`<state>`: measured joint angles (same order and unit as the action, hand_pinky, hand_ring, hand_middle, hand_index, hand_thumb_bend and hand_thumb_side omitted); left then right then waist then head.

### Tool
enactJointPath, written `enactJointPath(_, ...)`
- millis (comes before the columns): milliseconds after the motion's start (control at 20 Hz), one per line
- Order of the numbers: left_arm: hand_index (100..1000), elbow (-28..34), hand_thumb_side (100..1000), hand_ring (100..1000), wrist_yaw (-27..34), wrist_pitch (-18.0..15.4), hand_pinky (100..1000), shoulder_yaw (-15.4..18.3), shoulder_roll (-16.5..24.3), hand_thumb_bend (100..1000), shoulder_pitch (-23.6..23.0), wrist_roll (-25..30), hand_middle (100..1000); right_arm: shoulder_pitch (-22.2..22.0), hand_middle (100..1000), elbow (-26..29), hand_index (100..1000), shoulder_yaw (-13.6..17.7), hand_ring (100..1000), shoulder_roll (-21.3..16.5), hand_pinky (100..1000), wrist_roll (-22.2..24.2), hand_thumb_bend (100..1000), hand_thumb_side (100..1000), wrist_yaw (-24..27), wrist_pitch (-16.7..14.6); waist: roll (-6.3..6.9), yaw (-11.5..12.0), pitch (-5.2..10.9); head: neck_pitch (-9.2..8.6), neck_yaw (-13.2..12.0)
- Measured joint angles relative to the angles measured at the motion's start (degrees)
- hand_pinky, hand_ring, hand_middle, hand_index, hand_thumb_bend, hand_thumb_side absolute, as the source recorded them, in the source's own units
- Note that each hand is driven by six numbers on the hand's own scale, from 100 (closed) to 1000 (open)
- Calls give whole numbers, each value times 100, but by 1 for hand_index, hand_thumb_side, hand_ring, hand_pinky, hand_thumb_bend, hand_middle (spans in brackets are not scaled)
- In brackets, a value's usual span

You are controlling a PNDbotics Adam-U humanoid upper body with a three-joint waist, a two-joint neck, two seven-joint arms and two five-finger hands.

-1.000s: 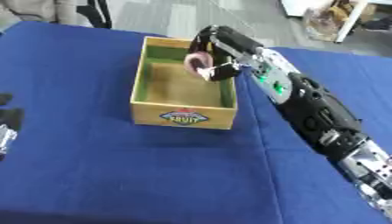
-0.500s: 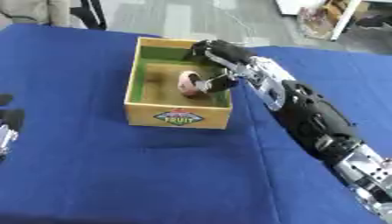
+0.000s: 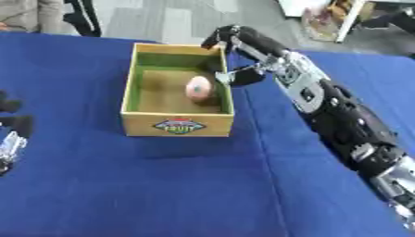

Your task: Pick up objects on the table and place them in the box.

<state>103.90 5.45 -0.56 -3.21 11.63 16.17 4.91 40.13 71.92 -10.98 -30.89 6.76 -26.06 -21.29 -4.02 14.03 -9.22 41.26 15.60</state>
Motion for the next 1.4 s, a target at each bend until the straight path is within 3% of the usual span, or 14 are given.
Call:
enactJointPath(400, 705, -35, 130, 734, -64, -3, 633, 76, 1, 409, -63, -68, 537, -927, 621, 523, 772, 519, 793, -364, 511, -235, 100, 198, 1578, 743, -31, -339, 2, 44, -184)
enactJointPath(650, 704, -38, 129, 735, -96, 0, 633, 114, 1, 409, -103, -95, 537, -1403, 613, 728, 765, 808, 793, -454, 507, -484, 100, 198, 2229, 1104, -27, -420, 2, 44, -244)
enactJointPath(950, 704, -47, 127, 740, -100, -9, 644, 138, 1, 405, -109, -110, 537, -1631, 609, 729, 760, 987, 793, -481, 506, -629, 100, 198, 2592, 1303, -6, -467, 1, 44, -268)
enactJointPath(1400, 703, -56, 131, 737, -100, -16, 638, 139, 1, 404, -121, -119, 537, -1703, 607, 724, 760, 1026, 793, -474, 505, -628, 100, 198, 2674, 1382, 9, -478, 1, 44, -282)
